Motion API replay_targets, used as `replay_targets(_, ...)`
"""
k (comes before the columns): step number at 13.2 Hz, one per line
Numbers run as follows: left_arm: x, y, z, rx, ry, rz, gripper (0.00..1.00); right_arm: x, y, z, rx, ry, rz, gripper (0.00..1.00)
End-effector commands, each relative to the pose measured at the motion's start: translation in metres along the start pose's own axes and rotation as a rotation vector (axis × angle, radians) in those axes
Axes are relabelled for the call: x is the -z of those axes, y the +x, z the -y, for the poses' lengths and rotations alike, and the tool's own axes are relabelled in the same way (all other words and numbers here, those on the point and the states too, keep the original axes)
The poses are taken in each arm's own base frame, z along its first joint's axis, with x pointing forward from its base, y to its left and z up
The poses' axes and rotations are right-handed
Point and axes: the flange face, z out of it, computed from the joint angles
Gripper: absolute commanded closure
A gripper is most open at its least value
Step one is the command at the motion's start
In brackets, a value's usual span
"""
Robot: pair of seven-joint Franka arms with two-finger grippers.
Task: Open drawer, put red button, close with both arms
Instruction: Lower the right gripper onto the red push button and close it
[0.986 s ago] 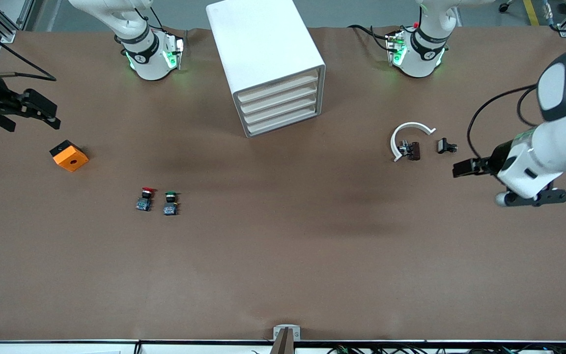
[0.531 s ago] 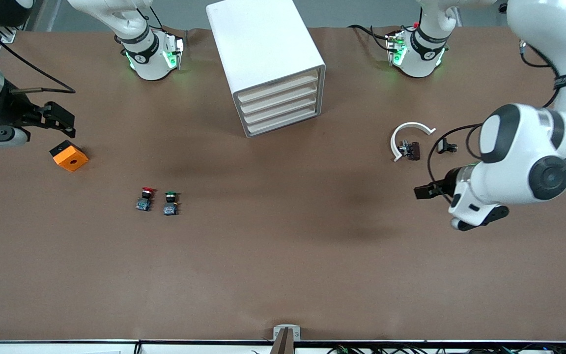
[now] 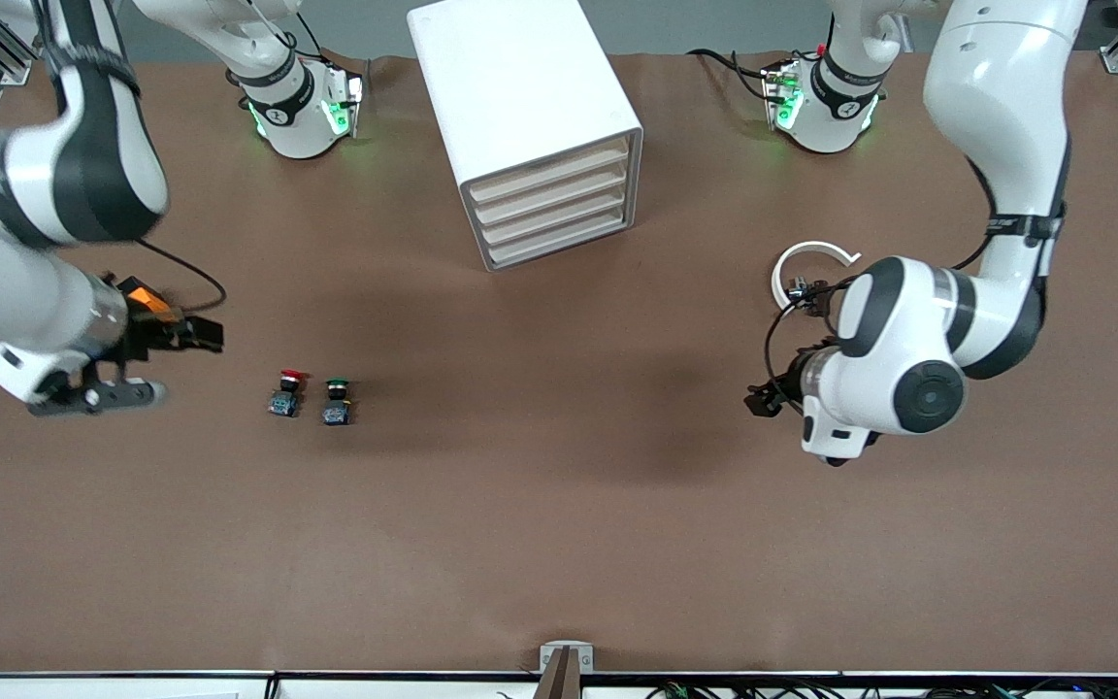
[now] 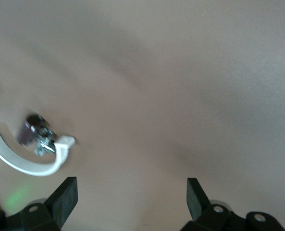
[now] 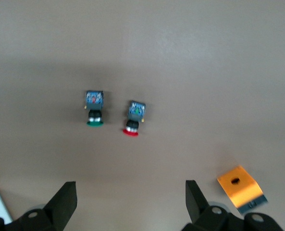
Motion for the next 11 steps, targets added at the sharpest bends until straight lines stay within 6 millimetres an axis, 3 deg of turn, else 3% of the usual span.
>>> replay_targets(1,-0.017,-0.016,-0.025,0.172,0.002,0.039,0.0,-0.036,0.027,0.001,0.009,-0.005,-0.014,0.0)
replay_targets(3,-0.033,-0.025,-0.035,0.408,-0.004,0.142,0.0,-0.073,0.038,0.001,0.006,0.002,-0.023,0.0)
replay_targets(5,-0.036,-0.027,-0.037,0.567,0.001,0.186,0.0,-0.108,0.037,0.0,-0.001,0.006,-0.055,0.0)
replay_targets(11,-0.025,-0.016,-0.027,0.664,-0.01,0.236,0.0,-0.181,0.021,0.0,-0.055,0.015,-0.121,0.0)
